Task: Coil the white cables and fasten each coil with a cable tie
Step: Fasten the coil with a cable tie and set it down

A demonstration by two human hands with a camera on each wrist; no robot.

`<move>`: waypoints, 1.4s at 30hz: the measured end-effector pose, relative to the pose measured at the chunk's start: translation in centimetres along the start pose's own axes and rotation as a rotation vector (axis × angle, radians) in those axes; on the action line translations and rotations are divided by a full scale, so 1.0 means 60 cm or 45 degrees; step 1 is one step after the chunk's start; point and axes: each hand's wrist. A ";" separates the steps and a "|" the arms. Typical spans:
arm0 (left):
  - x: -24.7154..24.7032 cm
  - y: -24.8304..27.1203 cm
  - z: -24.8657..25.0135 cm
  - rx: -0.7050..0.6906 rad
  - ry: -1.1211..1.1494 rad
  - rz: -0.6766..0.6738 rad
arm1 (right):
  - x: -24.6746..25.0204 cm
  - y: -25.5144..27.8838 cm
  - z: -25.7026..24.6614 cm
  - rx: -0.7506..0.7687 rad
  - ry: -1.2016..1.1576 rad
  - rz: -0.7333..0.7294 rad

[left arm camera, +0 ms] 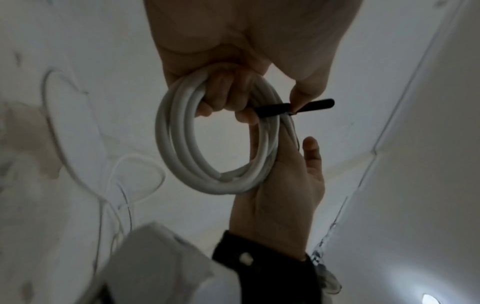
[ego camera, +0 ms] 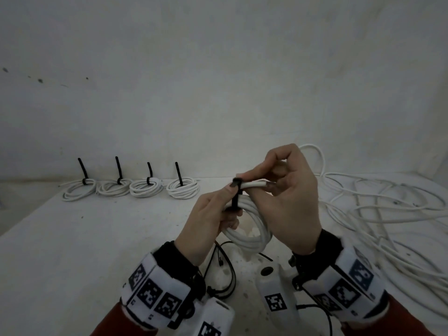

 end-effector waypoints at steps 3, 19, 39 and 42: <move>0.013 -0.001 0.002 -0.128 -0.239 0.097 | 0.010 -0.007 -0.002 -0.002 0.023 -0.097; 0.073 -0.009 0.005 -0.798 -1.571 0.597 | -0.003 -0.012 -0.039 -1.078 0.095 -0.255; 0.100 -0.023 -0.013 -0.444 -1.098 0.384 | -0.041 0.021 -0.029 -0.947 -0.146 -0.320; 0.101 -0.023 -0.010 -0.425 -1.026 0.405 | -0.049 0.029 -0.027 -0.901 -0.194 -0.289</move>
Point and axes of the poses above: each hand's wrist, its own y-axis away from the middle knuckle, its own x-axis out of the back of the hand, z = x × y, and after that the axes turned 11 degrees about -y, right-handed
